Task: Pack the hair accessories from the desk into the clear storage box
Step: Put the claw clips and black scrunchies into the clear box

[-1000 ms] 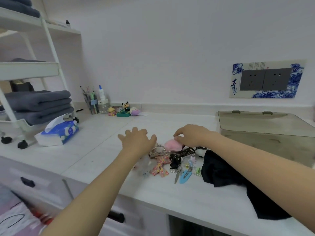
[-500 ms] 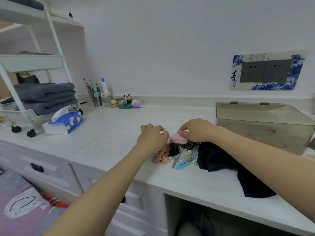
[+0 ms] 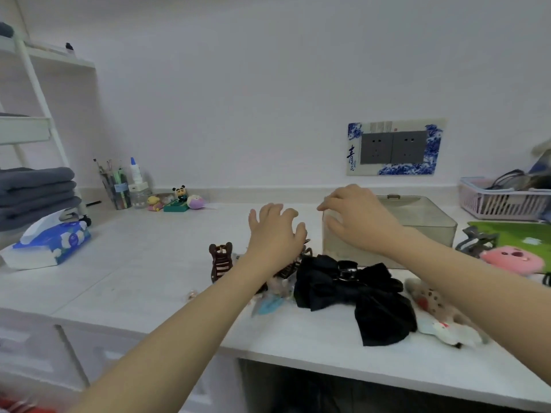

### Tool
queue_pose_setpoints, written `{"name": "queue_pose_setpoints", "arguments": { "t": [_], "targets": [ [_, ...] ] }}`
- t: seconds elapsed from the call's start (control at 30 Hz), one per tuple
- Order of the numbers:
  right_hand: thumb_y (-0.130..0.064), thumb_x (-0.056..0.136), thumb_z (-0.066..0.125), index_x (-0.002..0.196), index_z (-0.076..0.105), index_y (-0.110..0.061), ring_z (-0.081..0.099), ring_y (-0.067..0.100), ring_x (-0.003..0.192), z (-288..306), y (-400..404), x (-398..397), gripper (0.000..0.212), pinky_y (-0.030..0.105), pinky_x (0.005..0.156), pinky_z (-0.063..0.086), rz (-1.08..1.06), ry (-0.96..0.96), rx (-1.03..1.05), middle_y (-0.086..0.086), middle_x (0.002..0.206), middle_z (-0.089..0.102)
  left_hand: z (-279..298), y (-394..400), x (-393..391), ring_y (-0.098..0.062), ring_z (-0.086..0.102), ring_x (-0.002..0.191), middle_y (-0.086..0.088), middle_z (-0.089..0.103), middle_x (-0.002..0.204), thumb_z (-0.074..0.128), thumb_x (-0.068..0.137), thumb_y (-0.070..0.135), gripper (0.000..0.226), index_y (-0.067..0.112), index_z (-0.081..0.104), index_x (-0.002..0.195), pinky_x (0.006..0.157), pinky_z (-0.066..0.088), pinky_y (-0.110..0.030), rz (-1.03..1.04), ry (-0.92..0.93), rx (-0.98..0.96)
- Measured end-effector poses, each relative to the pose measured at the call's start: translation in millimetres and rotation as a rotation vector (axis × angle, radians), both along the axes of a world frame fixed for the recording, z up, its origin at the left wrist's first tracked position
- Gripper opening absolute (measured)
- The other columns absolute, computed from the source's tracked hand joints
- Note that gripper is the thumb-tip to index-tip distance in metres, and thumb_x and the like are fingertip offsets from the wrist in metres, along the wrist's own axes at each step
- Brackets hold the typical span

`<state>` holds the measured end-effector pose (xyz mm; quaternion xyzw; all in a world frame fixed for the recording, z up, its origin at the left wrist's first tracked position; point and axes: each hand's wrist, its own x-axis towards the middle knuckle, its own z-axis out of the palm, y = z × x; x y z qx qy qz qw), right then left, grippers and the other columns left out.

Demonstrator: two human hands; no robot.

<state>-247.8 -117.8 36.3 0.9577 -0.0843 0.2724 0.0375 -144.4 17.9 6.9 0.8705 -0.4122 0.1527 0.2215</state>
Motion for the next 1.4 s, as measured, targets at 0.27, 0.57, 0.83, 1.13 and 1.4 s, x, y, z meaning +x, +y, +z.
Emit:
{"name": "queue_pose_setpoints", "arguments": {
  "t": [0.27,0.57,0.83,1.13,1.4],
  "targets": [
    [-0.017,0.087,0.052,0.11,0.067,-0.012,0.055,0.03,0.105,-11,-110,-99,0.028,0.039,0.092,0.041,-0.3,-0.132,0.059,0.011,0.111,0.064,21,-126,-83,-0.023,0.042,0.122,-0.005,0.056,0.124,0.043,0.091,0.023,0.032,0.016,0.061,0.116,0.101,0.023,-0.034,-0.341,0.035,-0.147],
    [-0.029,0.098,0.032,0.12,0.06,-0.012,0.054,0.027,0.115,-41,-216,-143,0.039,0.036,0.093,0.042,-0.54,-0.035,0.444,0.011,0.125,0.061,21,-238,-133,-0.024,0.043,0.121,-0.005,0.057,0.125,0.042,0.089,0.017,0.033,0.012,0.06,0.117,0.102,0.03,-0.039,-0.529,0.039,-0.05],
    [-0.032,0.099,0.033,0.126,0.056,-0.015,0.049,0.025,0.122,-44,-217,-138,0.039,0.035,0.104,0.033,-0.395,0.27,0.761,0.007,0.135,0.055,11,-267,-133,-0.028,0.047,0.123,-0.01,0.055,0.132,0.041,0.091,0.019,0.037,0.012,0.057,0.124,0.11,0.026,-0.039,-0.504,0.108,0.181],
    [-0.037,0.099,0.034,0.105,0.062,-0.006,0.056,0.023,0.103,-48,-187,-177,0.042,0.032,0.088,0.039,-0.401,0.261,0.704,0.009,0.112,0.065,3,-237,-145,-0.018,0.052,0.117,-0.003,0.062,0.121,0.042,0.087,0.015,0.032,0.015,0.065,0.11,0.109,0.017,-0.037,-0.627,-0.02,0.093],
    [-0.033,0.1,0.031,0.126,0.058,-0.02,0.051,0.013,0.105,-52,-156,-197,0.04,0.019,0.083,0.039,-0.372,0.16,0.755,-0.001,0.122,0.06,-12,-192,-160,-0.025,0.05,0.107,-0.003,0.066,0.105,0.042,0.086,0.02,0.033,0.014,0.07,0.102,0.092,0.034,-0.035,-0.738,-0.178,0.01]
  ]
}}
